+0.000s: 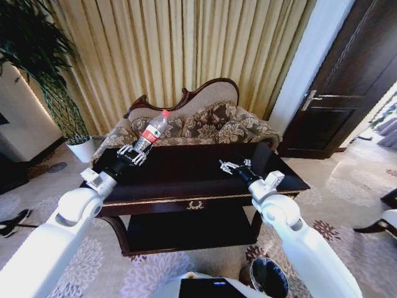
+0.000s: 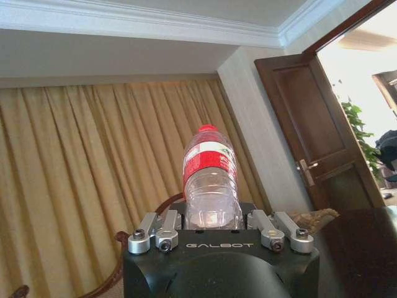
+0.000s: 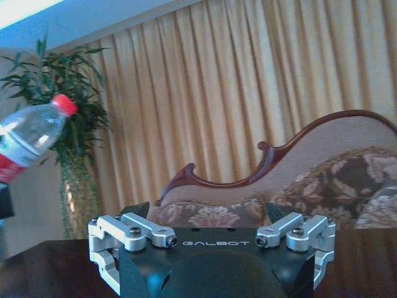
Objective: Move to the front of the table and place the trash on the table into the trash bin.
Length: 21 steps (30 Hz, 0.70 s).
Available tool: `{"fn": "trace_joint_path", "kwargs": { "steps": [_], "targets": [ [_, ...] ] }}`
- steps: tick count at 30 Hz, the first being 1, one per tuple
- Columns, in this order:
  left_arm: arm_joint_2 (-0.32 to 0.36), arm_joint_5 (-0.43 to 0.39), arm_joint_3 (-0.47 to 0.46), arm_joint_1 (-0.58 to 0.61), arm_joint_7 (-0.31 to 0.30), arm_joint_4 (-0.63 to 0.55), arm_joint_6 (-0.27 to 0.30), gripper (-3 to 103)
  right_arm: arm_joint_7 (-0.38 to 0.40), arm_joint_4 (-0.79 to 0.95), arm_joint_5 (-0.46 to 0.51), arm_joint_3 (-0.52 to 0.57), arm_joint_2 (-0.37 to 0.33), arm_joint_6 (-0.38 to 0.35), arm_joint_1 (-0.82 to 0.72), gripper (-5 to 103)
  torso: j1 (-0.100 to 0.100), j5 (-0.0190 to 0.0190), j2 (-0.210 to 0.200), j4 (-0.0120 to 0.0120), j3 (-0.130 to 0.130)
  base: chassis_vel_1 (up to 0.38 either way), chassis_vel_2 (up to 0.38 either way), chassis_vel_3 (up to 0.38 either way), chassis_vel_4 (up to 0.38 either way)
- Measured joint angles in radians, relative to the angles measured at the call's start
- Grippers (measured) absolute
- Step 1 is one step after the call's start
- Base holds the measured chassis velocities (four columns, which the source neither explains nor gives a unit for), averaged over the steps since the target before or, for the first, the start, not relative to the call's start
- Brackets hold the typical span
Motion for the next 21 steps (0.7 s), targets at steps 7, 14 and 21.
{"fn": "trace_joint_path", "kwargs": {
  "steps": [7,14,21],
  "targets": [
    [-0.008,0.012,0.045,-0.029,0.001,0.015,0.001,41,0.000,0.010,0.072,-0.014,-0.046,-0.002,0.034,100,0.000,0.0000,0.000,-0.0001,0.000,0.000,0.000,0.000,0.000],
    [0.025,0.008,0.090,-0.081,0.001,0.011,0.000,41,0.000,0.052,0.191,-0.035,-0.123,-0.015,0.090,100,0.000,0.0000,0.000,-0.0001,0.000,0.000,0.000,0.000,0.000],
    [0.067,0.003,0.172,-0.159,0.001,0.020,0.000,41,0.000,0.079,0.312,-0.105,-0.207,-0.038,0.185,100,0.000,0.0001,0.000,-0.0002,0.000,0.000,0.000,0.000,0.000]
  ]
}}
